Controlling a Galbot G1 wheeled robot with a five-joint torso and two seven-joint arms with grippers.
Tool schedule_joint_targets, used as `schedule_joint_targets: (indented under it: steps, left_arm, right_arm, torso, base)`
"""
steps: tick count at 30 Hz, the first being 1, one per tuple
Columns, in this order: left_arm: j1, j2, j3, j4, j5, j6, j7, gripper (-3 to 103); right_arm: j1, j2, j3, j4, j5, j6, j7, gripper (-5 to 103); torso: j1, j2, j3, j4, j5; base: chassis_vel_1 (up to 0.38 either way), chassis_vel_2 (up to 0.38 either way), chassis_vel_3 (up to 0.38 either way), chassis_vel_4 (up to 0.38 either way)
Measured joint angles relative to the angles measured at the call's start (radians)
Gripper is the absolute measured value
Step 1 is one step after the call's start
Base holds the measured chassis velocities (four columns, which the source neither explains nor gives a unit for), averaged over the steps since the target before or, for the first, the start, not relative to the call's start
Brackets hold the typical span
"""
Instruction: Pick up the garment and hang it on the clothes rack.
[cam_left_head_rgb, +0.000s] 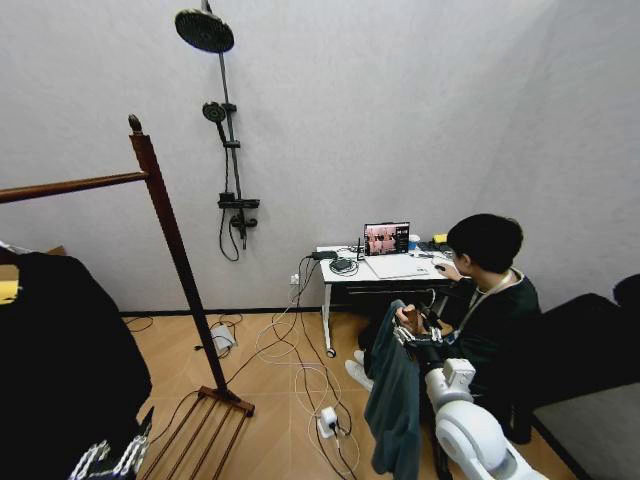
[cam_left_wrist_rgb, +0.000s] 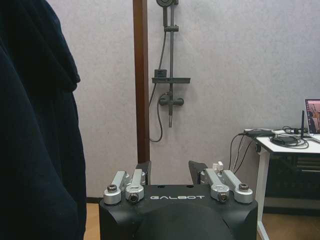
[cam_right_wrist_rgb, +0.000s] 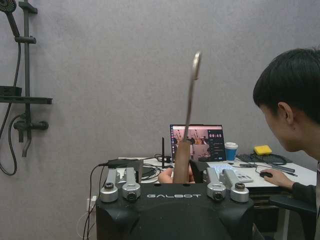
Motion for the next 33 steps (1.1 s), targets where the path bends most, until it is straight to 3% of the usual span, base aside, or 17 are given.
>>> schedule_joint_targets:
  steps: [12,33]
  left_arm:
    - [0.000,0.000,0.000,0.000,0.000,0.000,0.000,46]
    - [0.000,0.000,0.000,0.000,0.000,0.000,0.000,46]
  right_arm:
    - [-0.009,-0.006,0.007,0.009,0.003,0.009,0.010,10]
    - [0.042,-0.086,0.020,0.098,0.061,0.057,-0.074,10]
  torso:
    - [0.000,0.000,0.000,-0.0002,0.0000]
    - [0.000,0.000,0.000,-0.0003,0.0001]
  base:
    - [0.000,0.000,0.000,0.000]
    - [0.000,0.000,0.000,0.000]
